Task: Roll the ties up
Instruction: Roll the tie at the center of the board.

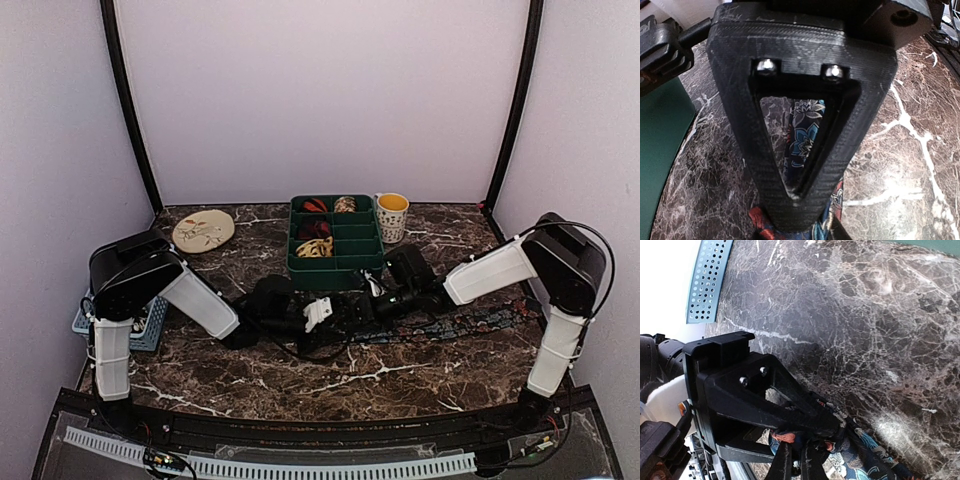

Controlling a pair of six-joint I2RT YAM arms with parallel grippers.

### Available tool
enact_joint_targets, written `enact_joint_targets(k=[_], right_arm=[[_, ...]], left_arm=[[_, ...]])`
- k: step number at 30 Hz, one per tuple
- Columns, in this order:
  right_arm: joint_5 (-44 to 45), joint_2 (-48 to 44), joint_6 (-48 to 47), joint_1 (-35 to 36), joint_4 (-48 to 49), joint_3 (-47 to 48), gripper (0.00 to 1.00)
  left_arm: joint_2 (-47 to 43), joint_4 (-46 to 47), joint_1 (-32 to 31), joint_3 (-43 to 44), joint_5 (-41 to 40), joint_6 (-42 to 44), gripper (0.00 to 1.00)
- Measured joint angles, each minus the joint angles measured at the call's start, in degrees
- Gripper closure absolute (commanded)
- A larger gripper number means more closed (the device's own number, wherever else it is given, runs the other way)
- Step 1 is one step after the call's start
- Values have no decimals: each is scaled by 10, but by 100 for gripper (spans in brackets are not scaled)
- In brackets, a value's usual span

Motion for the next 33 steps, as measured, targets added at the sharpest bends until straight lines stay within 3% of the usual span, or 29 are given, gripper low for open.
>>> enact_joint_targets(k=[7, 10, 12, 17, 19, 23, 27, 33], right_arm=[[0, 6, -7, -1, 3, -3, 100], [3, 6, -10, -5, 7, -9, 100], [3, 6, -12, -7, 8, -12, 100], [5, 6, -20, -10, 7, -14, 100], [7, 6, -23, -10, 5, -14, 100], [12, 6, -30, -10, 0, -14, 100], [16, 2, -33, -10, -2, -17, 100], [16, -3, -34, -10, 0, -27, 100]], left_arm=[[-8, -8, -1, -7, -26, -10, 35], [-29, -22, -1, -21, -51, -10, 11], [-53, -30, -1, -42, -70, -12, 6], [-117, -14, -1, -103, -105, -30, 1], [-155, 35, -1, -143, -139, -63, 1], [-167, 70, -1, -157, -163, -108, 1], [-152, 80, 1, -148, -133, -116, 2], [-92, 131, 0, -140, -60, -126, 12]])
